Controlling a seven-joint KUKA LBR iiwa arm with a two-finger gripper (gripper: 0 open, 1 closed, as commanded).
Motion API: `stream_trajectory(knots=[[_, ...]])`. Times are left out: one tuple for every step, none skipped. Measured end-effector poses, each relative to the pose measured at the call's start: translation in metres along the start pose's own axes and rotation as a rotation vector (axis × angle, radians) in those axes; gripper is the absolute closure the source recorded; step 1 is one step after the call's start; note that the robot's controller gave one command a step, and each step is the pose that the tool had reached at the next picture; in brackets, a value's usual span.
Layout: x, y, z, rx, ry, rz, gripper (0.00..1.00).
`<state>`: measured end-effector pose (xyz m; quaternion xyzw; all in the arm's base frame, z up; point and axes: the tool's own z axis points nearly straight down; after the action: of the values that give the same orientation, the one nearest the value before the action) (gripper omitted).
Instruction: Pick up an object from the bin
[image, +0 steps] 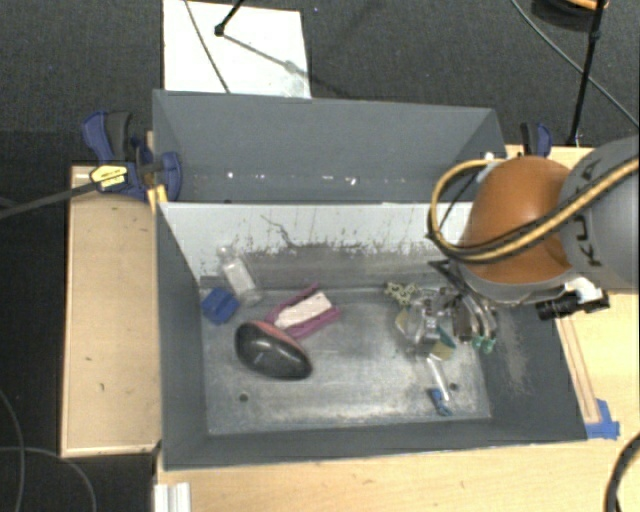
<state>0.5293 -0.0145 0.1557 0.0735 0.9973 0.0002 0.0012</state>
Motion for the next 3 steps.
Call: stream_trajectory(knots=[[0.025,-0.034,0.028,0.002,0.004,0.288,1.00],[0.001,-0.069,0.024,0.001,-0.003,0.437,1.00],[0.001,-0.068,0.024,0.001,-0.002,0.435,0.00]])
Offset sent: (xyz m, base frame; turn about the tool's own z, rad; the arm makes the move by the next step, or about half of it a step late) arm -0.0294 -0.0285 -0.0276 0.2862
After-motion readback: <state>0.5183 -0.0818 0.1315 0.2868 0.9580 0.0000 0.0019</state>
